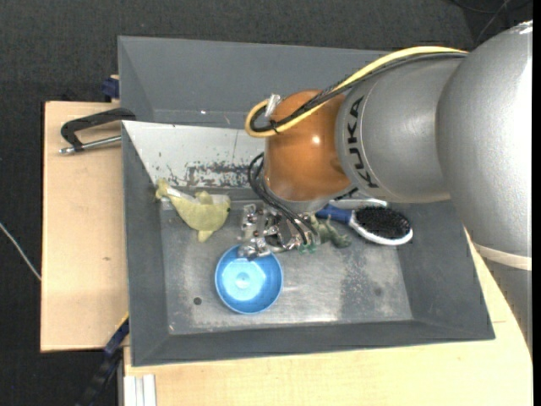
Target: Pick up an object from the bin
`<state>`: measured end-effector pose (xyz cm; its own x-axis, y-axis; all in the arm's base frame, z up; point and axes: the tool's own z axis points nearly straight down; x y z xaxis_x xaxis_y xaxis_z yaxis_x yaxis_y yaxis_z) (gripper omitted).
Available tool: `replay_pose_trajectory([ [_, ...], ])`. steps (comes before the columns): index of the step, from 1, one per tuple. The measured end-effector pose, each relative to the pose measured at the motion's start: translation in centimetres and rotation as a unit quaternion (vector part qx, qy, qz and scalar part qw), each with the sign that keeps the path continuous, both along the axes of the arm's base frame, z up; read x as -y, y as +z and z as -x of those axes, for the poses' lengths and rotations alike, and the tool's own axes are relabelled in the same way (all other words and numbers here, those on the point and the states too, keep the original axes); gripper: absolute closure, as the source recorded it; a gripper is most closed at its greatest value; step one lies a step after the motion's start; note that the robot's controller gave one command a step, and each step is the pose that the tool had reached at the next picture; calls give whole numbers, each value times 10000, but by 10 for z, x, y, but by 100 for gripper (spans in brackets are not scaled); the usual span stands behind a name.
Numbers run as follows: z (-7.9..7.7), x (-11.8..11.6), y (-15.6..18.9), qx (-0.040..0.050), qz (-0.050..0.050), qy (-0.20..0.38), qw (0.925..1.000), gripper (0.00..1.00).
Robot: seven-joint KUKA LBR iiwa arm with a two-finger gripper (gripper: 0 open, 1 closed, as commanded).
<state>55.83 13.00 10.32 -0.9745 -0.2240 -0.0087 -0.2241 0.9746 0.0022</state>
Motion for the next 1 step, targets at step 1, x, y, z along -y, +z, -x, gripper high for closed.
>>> replay_pose_trajectory([
  [1, -2, -1, 29, 4, 3, -6, 10000, 100],
])
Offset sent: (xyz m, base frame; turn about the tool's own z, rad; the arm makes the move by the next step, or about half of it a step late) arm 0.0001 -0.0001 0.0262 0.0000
